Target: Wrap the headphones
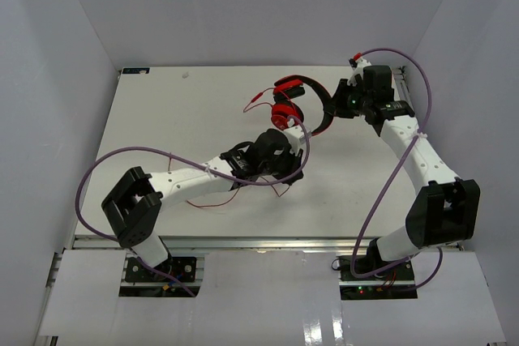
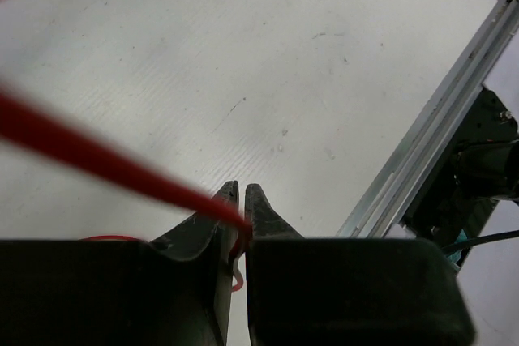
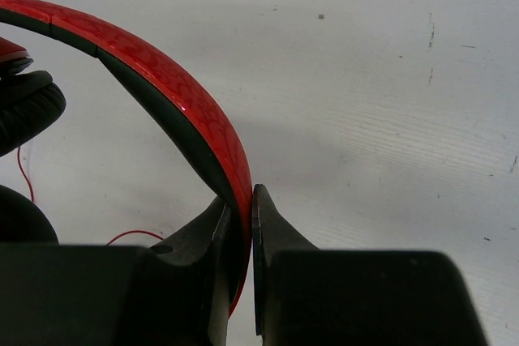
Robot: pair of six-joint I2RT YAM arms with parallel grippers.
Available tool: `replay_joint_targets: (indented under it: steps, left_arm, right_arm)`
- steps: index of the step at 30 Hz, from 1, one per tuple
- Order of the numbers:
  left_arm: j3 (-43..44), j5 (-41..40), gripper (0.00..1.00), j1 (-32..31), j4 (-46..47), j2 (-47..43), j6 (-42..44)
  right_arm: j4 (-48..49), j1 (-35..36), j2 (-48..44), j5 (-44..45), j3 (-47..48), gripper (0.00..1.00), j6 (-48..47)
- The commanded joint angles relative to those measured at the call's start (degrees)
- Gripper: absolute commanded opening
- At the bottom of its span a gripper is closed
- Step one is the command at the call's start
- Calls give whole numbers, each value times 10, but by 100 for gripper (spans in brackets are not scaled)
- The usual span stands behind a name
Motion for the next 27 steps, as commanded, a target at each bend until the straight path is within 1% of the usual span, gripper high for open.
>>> replay_joint_targets:
  steps: [1,5,9,15,20,23,27]
  left_arm:
    - [-20,-35,21,-3,48,-37,14]
    - [-18,-39,21,-3,51,-48,17]
    - [-7,-39,18,-3,51,-62,20]
    - [-16,-3,18,-9,63,-48,1]
    - [11,5,18,-32,72,-4,-5]
    - [44,12,18,-46,72,28,-4]
    - [63,21,17,-59,72,63,-5]
  right_arm:
    - [45,-9,-36,-43,-5,8,29]
    - [50,-8,-42,-35,-20,8,26]
    - [52,-10,-46,-29,-32,8,26]
    - [50,-11,-41,-20,-18,8,30]
    - [46,-11,-29,-12,-10,8,32]
    - [47,-11,-29,-5,-16,8,30]
    - [50,-11,-34,0,-22,8,27]
